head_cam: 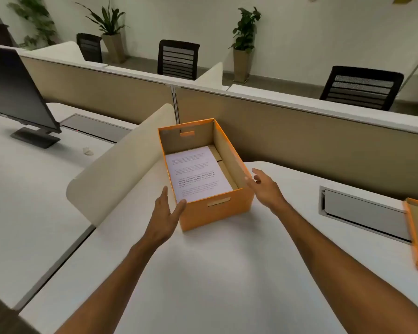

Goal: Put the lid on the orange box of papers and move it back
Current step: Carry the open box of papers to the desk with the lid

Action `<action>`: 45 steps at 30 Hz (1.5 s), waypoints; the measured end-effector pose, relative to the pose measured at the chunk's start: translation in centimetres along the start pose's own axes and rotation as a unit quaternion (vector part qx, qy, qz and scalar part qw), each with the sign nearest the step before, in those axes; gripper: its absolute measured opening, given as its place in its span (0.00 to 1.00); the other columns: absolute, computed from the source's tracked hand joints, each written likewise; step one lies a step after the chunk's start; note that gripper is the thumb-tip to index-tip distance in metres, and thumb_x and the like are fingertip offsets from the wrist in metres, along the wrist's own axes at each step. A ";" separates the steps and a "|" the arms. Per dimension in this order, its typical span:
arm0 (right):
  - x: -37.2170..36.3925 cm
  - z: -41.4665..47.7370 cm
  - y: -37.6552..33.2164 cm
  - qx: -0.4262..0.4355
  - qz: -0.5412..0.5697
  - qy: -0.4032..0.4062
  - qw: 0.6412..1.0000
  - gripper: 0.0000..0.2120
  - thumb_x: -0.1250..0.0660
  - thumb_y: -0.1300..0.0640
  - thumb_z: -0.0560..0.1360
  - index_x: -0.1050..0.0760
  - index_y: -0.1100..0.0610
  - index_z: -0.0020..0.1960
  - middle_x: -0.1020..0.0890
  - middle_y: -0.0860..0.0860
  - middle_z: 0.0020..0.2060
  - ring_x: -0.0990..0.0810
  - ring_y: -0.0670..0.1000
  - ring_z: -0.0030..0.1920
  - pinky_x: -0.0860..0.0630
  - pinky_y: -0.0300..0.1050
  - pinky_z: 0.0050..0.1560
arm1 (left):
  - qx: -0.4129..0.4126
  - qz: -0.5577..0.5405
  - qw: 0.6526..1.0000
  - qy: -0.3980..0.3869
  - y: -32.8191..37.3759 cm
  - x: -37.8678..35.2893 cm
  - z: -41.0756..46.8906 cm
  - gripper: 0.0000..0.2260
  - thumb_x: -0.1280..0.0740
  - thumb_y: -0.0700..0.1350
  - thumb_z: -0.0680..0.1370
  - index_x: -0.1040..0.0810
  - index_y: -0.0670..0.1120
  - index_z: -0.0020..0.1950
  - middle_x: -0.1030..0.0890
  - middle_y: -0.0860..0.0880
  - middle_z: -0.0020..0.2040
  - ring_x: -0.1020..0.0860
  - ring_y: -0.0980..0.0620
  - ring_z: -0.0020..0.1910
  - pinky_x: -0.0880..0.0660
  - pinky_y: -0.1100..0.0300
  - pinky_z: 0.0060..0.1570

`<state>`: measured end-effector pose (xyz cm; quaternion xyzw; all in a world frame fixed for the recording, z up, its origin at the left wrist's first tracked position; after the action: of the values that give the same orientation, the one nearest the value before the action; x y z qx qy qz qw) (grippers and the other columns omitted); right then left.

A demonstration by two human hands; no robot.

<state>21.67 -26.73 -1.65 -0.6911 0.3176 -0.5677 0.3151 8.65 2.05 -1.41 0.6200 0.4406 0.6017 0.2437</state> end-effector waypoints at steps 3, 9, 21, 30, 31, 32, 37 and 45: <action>-0.9 1.7 0.8 -0.043 0.074 -0.021 0.996 0.27 0.42 0.41 0.80 0.36 0.52 0.75 0.28 0.55 0.70 0.27 0.55 0.67 0.27 0.49 0.59 | 0.029 -0.030 0.999 0.008 -1.1 0.0 1.9 0.34 0.43 0.62 0.80 0.51 0.50 0.81 0.42 0.46 0.80 0.40 0.45 0.78 0.41 0.48 0.74; -1.8 2.7 1.3 -0.089 0.173 -0.053 0.979 0.15 0.47 0.42 0.82 0.26 0.45 0.60 0.18 0.44 0.51 0.19 0.46 0.49 0.25 0.38 0.38 | 0.037 -0.084 0.996 -0.005 -2.0 -0.6 3.2 0.25 0.50 0.60 0.83 0.45 0.59 0.80 0.34 0.50 0.78 0.33 0.45 0.74 0.35 0.43 0.72; -1.8 2.7 1.5 -0.097 0.196 -0.070 0.973 0.17 0.46 0.48 0.83 0.27 0.48 0.68 0.19 0.51 0.56 0.21 0.53 0.54 0.24 0.47 0.40 | 0.067 -0.174 0.982 -0.026 -2.0 -0.4 3.1 0.23 0.44 0.54 0.83 0.42 0.58 0.79 0.22 0.49 0.67 0.22 0.45 0.64 0.26 0.42 0.64; 0.6 -2.1 2.1 -0.085 0.225 -0.036 0.970 0.16 0.44 0.48 0.82 0.25 0.49 0.66 0.19 0.49 0.54 0.20 0.53 0.52 0.23 0.47 0.38 | 0.049 -0.193 0.979 -0.044 -1.0 -0.4 0.7 0.22 0.39 0.53 0.82 0.35 0.60 0.76 0.15 0.53 0.54 0.18 0.49 0.57 0.21 0.46 0.57; 1.3 -3.0 2.3 -0.084 0.230 -0.027 0.969 0.16 0.43 0.47 0.82 0.25 0.48 0.66 0.18 0.48 0.53 0.20 0.53 0.52 0.23 0.47 0.38 | 0.051 -0.202 0.977 -0.046 -0.7 -0.5 0.3 0.22 0.38 0.53 0.81 0.34 0.60 0.75 0.14 0.54 0.52 0.18 0.49 0.57 0.21 0.46 0.57; 2.0 -4.0 2.7 -0.083 0.236 -0.019 0.968 0.15 0.42 0.47 0.81 0.24 0.47 0.65 0.18 0.47 0.53 0.19 0.53 0.52 0.22 0.47 0.38 | 0.052 -0.208 0.976 -0.049 -0.3 -0.7 -0.3 0.22 0.37 0.52 0.81 0.33 0.59 0.75 0.14 0.54 0.50 0.18 0.49 0.57 0.21 0.46 0.56; 5.6 -10.2 5.1 -0.084 0.261 0.011 0.962 0.09 0.40 0.47 0.81 0.21 0.40 0.55 0.14 0.43 0.46 0.16 0.50 0.47 0.21 0.46 0.36 | 0.030 -0.198 0.976 -0.080 1.7 -2.7 -3.9 0.23 0.35 0.52 0.80 0.32 0.56 0.75 0.13 0.54 0.51 0.17 0.51 0.55 0.21 0.44 0.55; 10.9 -22.3 10.2 -0.094 0.281 0.078 0.952 0.08 0.39 0.46 0.80 0.22 0.39 0.55 0.15 0.45 0.49 0.15 0.49 0.48 0.20 0.43 0.34 | 0.000 -0.182 0.974 -0.138 4.0 -8.0 -11.6 0.22 0.36 0.50 0.80 0.30 0.56 0.74 0.13 0.52 0.51 0.16 0.54 0.53 0.20 0.47 0.54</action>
<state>0.57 -43.21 0.05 -0.5538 0.5745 -0.4760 0.3697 -0.56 -9.30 -0.49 0.6068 0.5079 0.4559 0.4074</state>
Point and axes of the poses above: each hand's wrist, its own z-axis towards the middle knuckle, its own x-axis out of the back of the hand, y = z × x, the point moved 9 cm from there along z, towards the middle knuckle
